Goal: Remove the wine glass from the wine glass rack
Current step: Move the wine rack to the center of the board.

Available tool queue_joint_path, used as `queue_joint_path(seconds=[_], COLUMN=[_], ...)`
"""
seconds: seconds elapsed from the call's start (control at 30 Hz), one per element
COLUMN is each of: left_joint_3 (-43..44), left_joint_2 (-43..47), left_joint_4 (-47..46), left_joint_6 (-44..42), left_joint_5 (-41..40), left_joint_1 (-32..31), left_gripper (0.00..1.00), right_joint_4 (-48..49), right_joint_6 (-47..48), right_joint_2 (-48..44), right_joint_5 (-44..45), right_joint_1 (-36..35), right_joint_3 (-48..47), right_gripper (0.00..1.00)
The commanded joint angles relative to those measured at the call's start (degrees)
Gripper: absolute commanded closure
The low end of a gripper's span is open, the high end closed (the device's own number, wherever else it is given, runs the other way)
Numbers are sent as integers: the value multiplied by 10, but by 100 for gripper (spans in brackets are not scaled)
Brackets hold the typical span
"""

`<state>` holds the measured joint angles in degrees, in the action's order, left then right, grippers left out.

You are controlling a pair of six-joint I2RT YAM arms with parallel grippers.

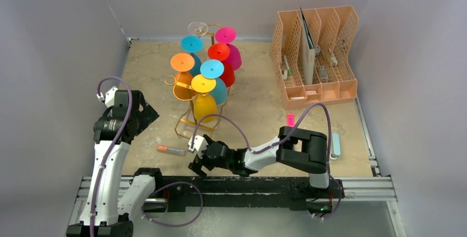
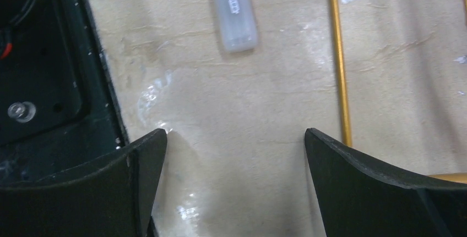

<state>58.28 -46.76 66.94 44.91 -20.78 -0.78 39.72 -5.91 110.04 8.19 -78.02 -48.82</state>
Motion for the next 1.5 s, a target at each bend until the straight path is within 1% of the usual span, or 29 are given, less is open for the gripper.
queue_joint_path(seconds=[0.0,0.17,0.5,0.67,0.87,1.0,1.23,1.37,1.47], left_joint_3=[-1,-1,-9,-9,-10,-8,-5,-2,2], left_joint_2=[-5,-17,-17,-19,-23,-29,-27,-25,-23], left_joint_4=[-19,-22,-28,-28,-35,-39,-47,-49,-48], left_joint_6=[-7,-7,-2,-2,-4,-9,-27,-30,-33], left_joint_5=[6,21,39,51,60,68,68,68,69], left_joint_1=[0,0,0,0,0,0,0,1,0], left_gripper=[0,0,0,0,0,0,0,0,0], right_joint_4=[26,39,39,42,21,29,25,18,-35], right_joint_6=[2,-13,-6,-16,-11,-16,-50,-87,-121], right_joint_2=[12,26,45,43,25,-13,-106,-182,-253], right_joint_5=[11,-4,-31,-51,-67,-73,-107,-94,-83], right_joint_1=[24,56,102,133,141,141,128,120,121], right_joint_3=[-13,-12,-28,-30,-33,-7,73,127,157], right_gripper=[4,4,4,4,3,2,2,2,2])
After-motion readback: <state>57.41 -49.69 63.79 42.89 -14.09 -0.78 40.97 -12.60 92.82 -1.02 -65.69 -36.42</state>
